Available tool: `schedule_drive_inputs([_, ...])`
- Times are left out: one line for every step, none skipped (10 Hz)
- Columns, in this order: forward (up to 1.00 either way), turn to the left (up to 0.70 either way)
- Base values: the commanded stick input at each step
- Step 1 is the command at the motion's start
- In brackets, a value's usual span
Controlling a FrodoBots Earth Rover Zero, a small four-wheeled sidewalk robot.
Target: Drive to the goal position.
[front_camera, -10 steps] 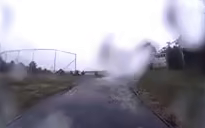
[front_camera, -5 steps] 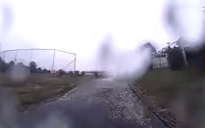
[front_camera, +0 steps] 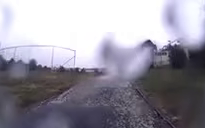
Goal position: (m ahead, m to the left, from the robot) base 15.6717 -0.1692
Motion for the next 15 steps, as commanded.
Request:
schedule_drive_inputs([0.70, 0.00])
schedule_drive_inputs([0.70, 0.00])
schedule_drive_inputs([0.70, 0.00])
schedule_drive_inputs([0.70, 0.00])
schedule_drive_inputs([0.70, 0.00])
schedule_drive_inputs([0.70, 0.00])
schedule_drive_inputs([0.70, 0.00])
schedule_drive_inputs([0.70, 0.00])
schedule_drive_inputs([0.70, 0.00])
schedule_drive_inputs([0.70, 0.00])
schedule_drive_inputs([0.70, 0.00])
schedule_drive_inputs([0.70, 0.00])
schedule_drive_inputs([0.70, 0.00])
schedule_drive_inputs([0.70, -0.06])
schedule_drive_inputs([0.70, -0.13])
